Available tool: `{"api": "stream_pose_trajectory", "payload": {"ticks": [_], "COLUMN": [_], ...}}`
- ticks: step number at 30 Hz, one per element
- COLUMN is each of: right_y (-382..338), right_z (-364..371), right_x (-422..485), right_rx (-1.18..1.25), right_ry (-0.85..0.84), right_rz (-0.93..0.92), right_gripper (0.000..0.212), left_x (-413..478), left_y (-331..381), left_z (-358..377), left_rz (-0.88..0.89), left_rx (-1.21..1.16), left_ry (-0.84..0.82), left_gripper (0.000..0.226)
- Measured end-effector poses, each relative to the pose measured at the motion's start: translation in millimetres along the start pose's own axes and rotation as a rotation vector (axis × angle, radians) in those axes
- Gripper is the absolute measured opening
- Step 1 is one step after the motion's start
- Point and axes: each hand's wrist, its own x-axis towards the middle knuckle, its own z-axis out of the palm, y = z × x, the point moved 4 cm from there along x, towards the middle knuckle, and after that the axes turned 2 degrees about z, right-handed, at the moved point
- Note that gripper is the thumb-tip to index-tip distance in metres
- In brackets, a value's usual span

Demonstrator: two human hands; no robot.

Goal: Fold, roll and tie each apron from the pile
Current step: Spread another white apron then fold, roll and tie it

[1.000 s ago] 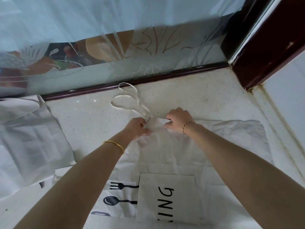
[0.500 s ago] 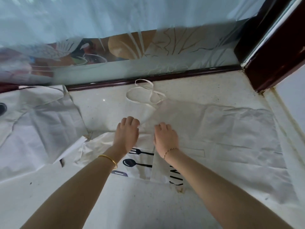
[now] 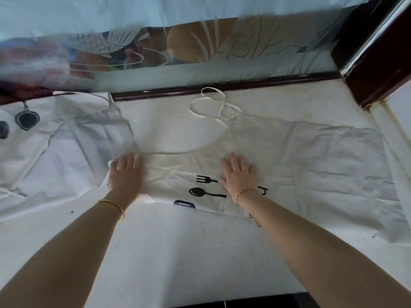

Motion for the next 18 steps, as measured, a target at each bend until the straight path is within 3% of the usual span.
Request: {"api": "stream_pose_trajectory", "payload": {"ticks": [2,4,6,9,10,13,18], "right_y": [-6,-15,-31,-68,-81,-98,-93], "right_z": [-4,-17,-32,-35,-32,-19,-15], "right_x": [-1,-4,-6,-9,-11,-10,1], "right_rx": [0.01,0.009,0.004,0.166,0.204,0.144,0.081], "right_ry": [-0.022,0.03,0.1,0.02,-0.016,-0.109,-0.178], "right_rz": [0.049,0.079,0.003,-0.185,-0.22,-0.201,-0.171], "right_gripper": [0.063,0.057,0.047,0.033,0.038,0.079,0.114], "left_x": [-5,-9,-8,0,3,14,41], "left_y": [-12,-22,-35,-56,-62,-85,-146], "left_z": [-7,-13,-19,-29,-34,-53,-85], "left_rz": [-0.042,-0.091,-0.154,-0.172,-0.156,-0.148,-0.466], "left_rx": [0.003,0.038,0.057,0.094,0.105,0.051,-0.427], "left_ry": [0.089,0.072,0.043,0.014,0.0,0.016,0.117], "left_gripper": [0.052,0.055,0.058,0.05,0.044,0.031,0.032]}}
